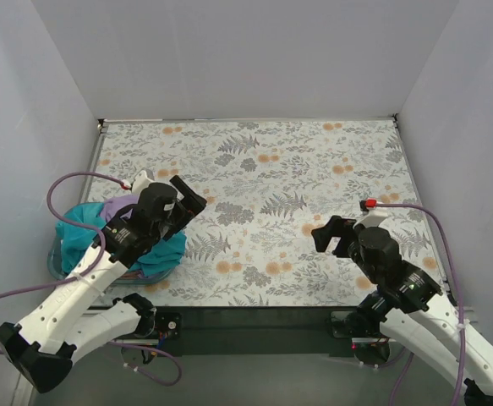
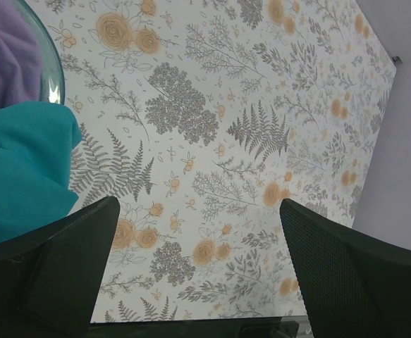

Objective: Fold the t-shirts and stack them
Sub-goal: Grab the tshirt from the pile

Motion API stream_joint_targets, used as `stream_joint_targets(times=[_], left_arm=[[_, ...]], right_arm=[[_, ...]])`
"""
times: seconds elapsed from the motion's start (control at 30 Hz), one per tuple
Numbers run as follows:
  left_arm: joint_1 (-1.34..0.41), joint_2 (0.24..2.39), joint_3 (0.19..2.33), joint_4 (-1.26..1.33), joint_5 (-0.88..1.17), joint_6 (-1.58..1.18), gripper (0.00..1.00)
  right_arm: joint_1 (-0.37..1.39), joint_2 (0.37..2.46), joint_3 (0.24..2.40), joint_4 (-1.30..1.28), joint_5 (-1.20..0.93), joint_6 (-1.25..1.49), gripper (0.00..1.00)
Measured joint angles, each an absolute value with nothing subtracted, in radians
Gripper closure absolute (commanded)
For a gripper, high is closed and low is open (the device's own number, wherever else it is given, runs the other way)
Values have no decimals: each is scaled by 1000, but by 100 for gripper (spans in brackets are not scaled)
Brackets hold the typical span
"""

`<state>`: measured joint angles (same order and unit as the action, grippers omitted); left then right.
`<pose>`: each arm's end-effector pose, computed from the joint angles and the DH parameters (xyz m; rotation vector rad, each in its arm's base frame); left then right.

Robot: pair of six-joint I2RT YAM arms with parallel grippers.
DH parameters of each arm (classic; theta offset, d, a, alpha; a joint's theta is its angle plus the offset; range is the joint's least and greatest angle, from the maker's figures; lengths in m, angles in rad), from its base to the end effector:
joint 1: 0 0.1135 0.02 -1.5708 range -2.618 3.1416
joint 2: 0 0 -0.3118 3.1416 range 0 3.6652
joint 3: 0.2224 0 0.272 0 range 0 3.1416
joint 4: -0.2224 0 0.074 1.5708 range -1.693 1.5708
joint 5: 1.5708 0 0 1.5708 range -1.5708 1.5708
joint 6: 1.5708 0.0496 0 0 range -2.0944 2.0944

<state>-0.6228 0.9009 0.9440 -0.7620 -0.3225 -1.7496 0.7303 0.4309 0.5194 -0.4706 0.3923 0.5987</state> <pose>0.1553 -0.0922 0.3496 -1.4313 1.9342 -0.8628 0.0923 0.0572 0.2823 0.1323 1.9513 0.5047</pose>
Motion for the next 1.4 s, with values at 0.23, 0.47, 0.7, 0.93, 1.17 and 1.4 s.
stream_joint_targets(times=[0.23, 0.47, 0.7, 0.93, 1.17, 1.4], left_arm=[[-623, 889, 1018, -924, -508, -1876, 2], [-591, 1008, 1134, -1214, -655, -1962, 2], [-368, 1090, 1108, -1297, -646, -1980, 13], [-337, 1074, 1050, -1273, -607, -1990, 100], [-336, 1065, 1183, -1247, -577, -1950, 100], [-337, 1113, 1483, -932, -364, -1737, 100]], right_arm=[[730, 401, 548, -472, 409, 590, 2], [730, 535, 579, -482, 423, 550, 2], [730, 729, 627, -505, 424, 506, 2], [730, 741, 627, -523, 448, 490, 2], [730, 711, 628, -524, 469, 482, 2], [731, 669, 662, -528, 493, 461, 2]])
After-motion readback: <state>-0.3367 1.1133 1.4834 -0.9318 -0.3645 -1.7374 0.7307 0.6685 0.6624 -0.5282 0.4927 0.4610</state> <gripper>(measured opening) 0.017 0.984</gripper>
